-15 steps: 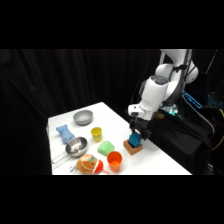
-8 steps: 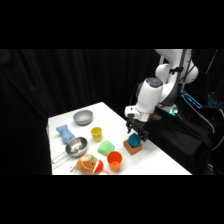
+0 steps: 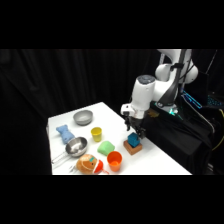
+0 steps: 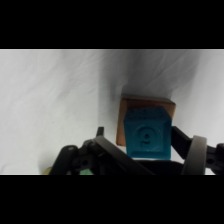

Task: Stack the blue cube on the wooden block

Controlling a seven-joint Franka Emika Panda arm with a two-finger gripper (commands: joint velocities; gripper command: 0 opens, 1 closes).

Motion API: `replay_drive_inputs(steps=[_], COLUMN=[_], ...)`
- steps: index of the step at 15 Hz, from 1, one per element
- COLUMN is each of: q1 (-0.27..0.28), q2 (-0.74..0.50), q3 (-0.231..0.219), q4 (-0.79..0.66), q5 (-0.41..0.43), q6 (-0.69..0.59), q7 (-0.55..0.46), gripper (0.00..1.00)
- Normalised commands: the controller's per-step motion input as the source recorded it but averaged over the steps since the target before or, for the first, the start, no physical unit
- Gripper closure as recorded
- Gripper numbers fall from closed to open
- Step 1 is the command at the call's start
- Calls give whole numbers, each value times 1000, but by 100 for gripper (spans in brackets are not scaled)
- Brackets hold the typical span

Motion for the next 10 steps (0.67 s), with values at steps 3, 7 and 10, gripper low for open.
replay_drive_inputs(steps=[3,7,10], q1=[65,53,0], q2=[-454,-461,-340], q3=[65,17,-26], q4=[43,100,258], q5=[565,295,126], q6=[-514,-571,-598], q7=[-527,-308,-197], gripper=[0,0,0])
